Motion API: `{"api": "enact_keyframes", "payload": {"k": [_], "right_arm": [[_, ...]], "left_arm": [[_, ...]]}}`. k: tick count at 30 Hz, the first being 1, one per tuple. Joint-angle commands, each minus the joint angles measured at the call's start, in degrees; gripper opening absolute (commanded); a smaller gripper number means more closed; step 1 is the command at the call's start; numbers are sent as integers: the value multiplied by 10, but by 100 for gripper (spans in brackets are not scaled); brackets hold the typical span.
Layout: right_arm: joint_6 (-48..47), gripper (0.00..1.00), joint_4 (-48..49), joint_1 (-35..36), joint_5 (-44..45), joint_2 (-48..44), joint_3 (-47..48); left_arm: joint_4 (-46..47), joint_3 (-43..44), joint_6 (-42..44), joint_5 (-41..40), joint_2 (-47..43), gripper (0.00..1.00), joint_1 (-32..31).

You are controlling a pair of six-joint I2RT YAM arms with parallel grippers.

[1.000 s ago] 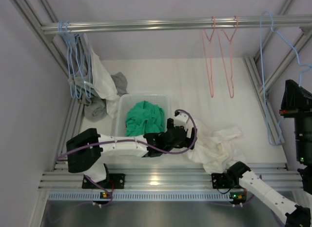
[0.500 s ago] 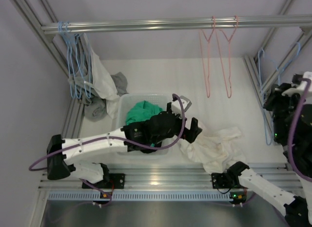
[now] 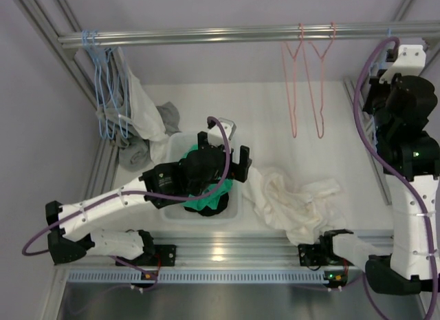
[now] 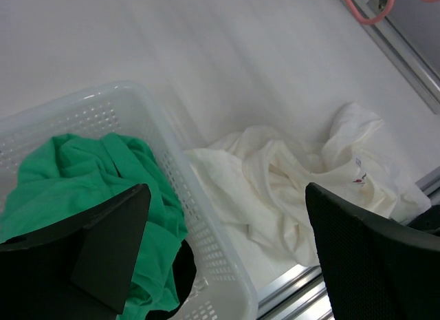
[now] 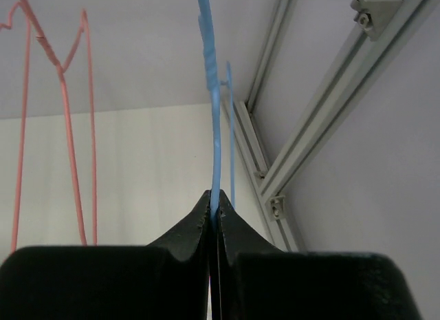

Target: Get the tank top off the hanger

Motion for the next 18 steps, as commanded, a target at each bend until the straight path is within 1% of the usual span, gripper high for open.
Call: {"api": "enact_keyframes", "payload": {"k": [1,4,5,7,8,10,11,13,14,17,18], "right_arm": [[-16,0,49,-16,-97,-12,30],[-29,0,70,-42,-136,-1,24],[-29,0,93,-73,-166,-2,20],[-17,0,119,-94,-196,-4,4],[-14,0,132,-115,-228,-3,3],[-5,0,146,-135,-263,3,-2],[-3,0,158,-154,-299,6,-2],[4,0,171,-169,-327,22,0],[6,0,178,-186,-356,29,1],[7,0,201,-204,-392,49,2],[11,0,204,-206,-391,60,4]], "left_arm": [[-25,-19,-3,-6,-14,99,4],[-25,-28,-5,0,-14,99,8],[-25,-30,-4,3,-14,99,9],[-21,-30,3,15,-13,99,10],[-18,-30,11,26,-11,99,10],[-13,-24,39,62,-1,99,10],[-11,-22,45,65,1,99,10],[-5,-25,49,65,8,99,10],[-3,-28,51,65,10,99,10],[10,-36,58,68,19,99,10],[11,-37,60,68,24,99,10]]}}
